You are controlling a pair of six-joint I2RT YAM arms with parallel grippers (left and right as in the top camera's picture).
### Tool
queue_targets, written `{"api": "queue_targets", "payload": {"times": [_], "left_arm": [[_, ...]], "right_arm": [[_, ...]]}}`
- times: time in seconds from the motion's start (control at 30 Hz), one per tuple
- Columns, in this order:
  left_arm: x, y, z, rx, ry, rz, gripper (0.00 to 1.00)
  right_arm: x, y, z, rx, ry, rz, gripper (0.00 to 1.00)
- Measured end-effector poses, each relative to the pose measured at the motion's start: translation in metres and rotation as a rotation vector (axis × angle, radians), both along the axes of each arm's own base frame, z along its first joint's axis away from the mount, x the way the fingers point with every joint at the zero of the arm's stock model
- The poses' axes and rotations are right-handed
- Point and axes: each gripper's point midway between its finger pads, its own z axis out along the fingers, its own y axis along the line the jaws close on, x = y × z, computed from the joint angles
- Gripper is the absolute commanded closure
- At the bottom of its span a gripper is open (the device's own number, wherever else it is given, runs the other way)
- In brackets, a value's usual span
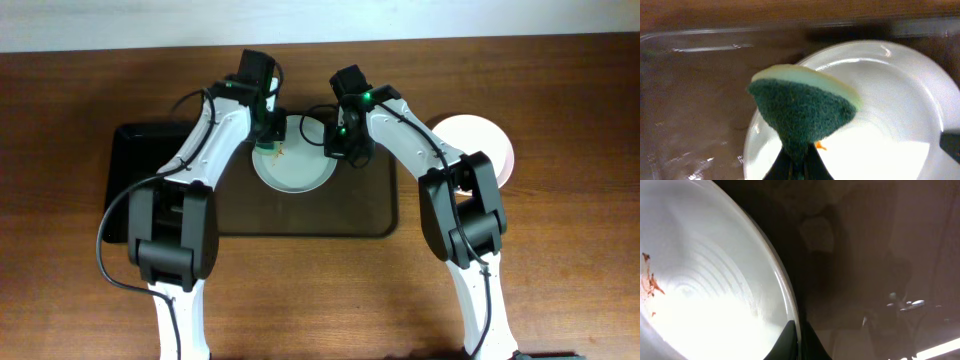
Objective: Clean dirty plates on tray and stack at the side
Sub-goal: 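Hold the pale blue plate with the right gripper and scrub it with the sponge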
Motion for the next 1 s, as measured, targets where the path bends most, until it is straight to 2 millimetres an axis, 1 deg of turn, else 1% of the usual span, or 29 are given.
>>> {"api": "queue_targets", "payload": {"times": [0.1, 0.27, 0.33, 0.43, 0.47, 0.5, 0.53, 0.57, 0.6, 0.67, 0.73, 0.77, 0.8, 0.87, 0.9, 0.93, 1.0], "left_arm": [[-0.013, -0.006, -0.020, -0.015, 0.032, -0.087, 0.99], [-0.026, -0.009, -0.032, -0.008, 0.062, -0.213, 0.99], [-0.025, -0.013, -0.031, -0.021, 0.050, -0.261, 0.99], [-0.017, -0.017, -0.030, -0.032, 0.010, -0.277, 0.99], [-0.018, -0.018, -0.034, -0.034, 0.018, -0.277, 0.99], [-0.024, -0.018, -0.042, -0.050, 0.056, -0.276, 0.99], [-0.031, -0.020, -0.042, -0.065, 0.086, -0.279, 0.99], [-0.044, -0.020, -0.043, -0.095, 0.147, -0.277, 0.99], [-0.049, -0.020, -0.043, -0.116, 0.172, -0.274, 0.99], [-0.066, -0.018, -0.041, -0.178, 0.256, -0.261, 0.99], [-0.068, -0.014, -0.041, -0.223, 0.278, -0.244, 0.99], [-0.066, -0.013, -0.040, -0.233, 0.270, -0.241, 0.99], [-0.056, -0.012, -0.040, -0.240, 0.231, -0.240, 0.99], [-0.020, -0.014, -0.038, -0.255, 0.079, -0.252, 0.99], [-0.009, -0.016, -0.035, -0.257, 0.030, -0.258, 0.99], [0.000, -0.018, -0.032, -0.258, -0.012, -0.264, 0.99], [0.007, -0.019, -0.031, -0.257, -0.041, -0.266, 0.99]], "right_arm": [[-0.005, 0.008, 0.000, 0.044, 0.022, 0.027, 0.96], [-0.006, 0.008, 0.000, 0.054, 0.024, 0.040, 0.96], [-0.006, 0.008, 0.000, 0.054, 0.024, 0.041, 0.96], [-0.006, 0.008, 0.000, 0.053, 0.024, 0.041, 0.96], [-0.006, 0.008, 0.000, 0.053, 0.024, 0.041, 0.96], [-0.006, 0.008, 0.000, 0.053, 0.026, 0.040, 0.96], [-0.007, 0.008, 0.000, 0.052, 0.027, 0.042, 0.96], [-0.008, 0.008, 0.000, 0.051, 0.031, 0.045, 0.96], [-0.008, 0.008, 0.000, 0.050, 0.031, 0.048, 0.96], [-0.008, 0.008, 0.000, 0.050, 0.030, 0.048, 0.96], [-0.008, 0.008, 0.000, 0.053, 0.030, 0.049, 0.96], [-0.008, 0.008, 0.000, 0.054, 0.030, 0.049, 0.96], [-0.006, 0.008, 0.000, 0.055, 0.026, 0.045, 0.96], [-0.005, 0.007, 0.000, 0.054, 0.023, 0.039, 0.96], [-0.005, 0.007, 0.000, 0.053, 0.024, 0.037, 0.96], [-0.005, 0.007, 0.000, 0.053, 0.023, 0.038, 0.96], [-0.005, 0.007, 0.000, 0.054, 0.023, 0.037, 0.96]]}}
